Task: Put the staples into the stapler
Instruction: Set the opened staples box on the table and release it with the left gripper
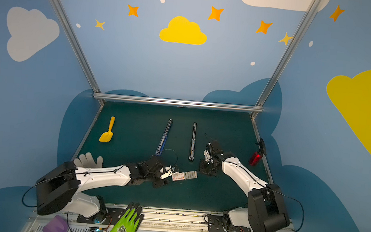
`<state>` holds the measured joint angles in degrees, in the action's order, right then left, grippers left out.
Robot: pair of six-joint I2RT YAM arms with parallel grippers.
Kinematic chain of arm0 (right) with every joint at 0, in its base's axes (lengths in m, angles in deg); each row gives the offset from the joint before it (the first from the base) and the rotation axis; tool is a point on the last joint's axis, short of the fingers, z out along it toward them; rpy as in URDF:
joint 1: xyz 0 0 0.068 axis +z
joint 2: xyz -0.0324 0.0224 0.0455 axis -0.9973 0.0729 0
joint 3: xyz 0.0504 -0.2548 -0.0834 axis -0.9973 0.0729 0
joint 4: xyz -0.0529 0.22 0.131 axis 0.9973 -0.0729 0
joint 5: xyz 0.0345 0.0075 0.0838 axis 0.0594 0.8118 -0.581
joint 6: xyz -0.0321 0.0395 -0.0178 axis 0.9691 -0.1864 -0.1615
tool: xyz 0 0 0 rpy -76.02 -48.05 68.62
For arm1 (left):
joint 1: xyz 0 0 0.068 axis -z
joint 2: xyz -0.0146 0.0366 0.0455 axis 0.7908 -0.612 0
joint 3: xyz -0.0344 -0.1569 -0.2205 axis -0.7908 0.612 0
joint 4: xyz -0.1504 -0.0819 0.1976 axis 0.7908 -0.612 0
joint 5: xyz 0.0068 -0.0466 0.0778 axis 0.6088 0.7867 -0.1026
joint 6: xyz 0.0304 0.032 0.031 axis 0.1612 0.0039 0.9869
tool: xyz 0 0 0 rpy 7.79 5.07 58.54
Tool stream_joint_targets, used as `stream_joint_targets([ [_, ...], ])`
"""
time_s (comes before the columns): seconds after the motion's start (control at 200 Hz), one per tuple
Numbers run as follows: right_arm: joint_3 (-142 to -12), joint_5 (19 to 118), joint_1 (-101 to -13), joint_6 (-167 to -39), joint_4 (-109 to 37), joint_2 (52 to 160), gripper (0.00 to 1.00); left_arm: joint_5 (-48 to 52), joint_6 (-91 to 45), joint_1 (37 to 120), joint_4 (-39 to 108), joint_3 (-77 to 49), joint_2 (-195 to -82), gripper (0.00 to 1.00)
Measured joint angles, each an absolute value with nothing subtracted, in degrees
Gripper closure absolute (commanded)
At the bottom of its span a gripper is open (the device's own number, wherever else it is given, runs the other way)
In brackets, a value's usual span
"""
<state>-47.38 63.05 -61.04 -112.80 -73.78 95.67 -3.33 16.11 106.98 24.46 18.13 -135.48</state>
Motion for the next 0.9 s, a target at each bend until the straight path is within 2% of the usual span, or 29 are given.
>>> stream_joint_targets([
  [0.15, -48.80, 62.59, -59.27, -111.84, -74.57, 95.94, 0.81, -9.40, 6.49, 106.28, 23.59, 16.53, -128.18, 0.33],
  [0.275, -49.89, 62.48, -56.80, -111.42, -74.48, 98.47, 0.87, -13.62, -6.43, 103.46, 20.00, 10.89, -126.96, 0.33],
  [0.381, -50.57, 62.48, -55.40, -111.40, -74.41, 101.90, 0.87, -14.21, -16.72, 101.32, 17.03, 7.37, -126.98, 0.35],
  [0.511, -51.55, 63.35, -54.94, -111.25, -74.52, 105.57, 0.86, -12.20, -26.01, 100.75, 17.27, 8.64, -127.00, 0.36],
  [0.896, -52.45, 66.57, -54.42, -110.86, -74.52, 109.49, 0.82, -9.27, -35.10, 100.75, 17.49, 11.88, -127.00, 0.37],
])
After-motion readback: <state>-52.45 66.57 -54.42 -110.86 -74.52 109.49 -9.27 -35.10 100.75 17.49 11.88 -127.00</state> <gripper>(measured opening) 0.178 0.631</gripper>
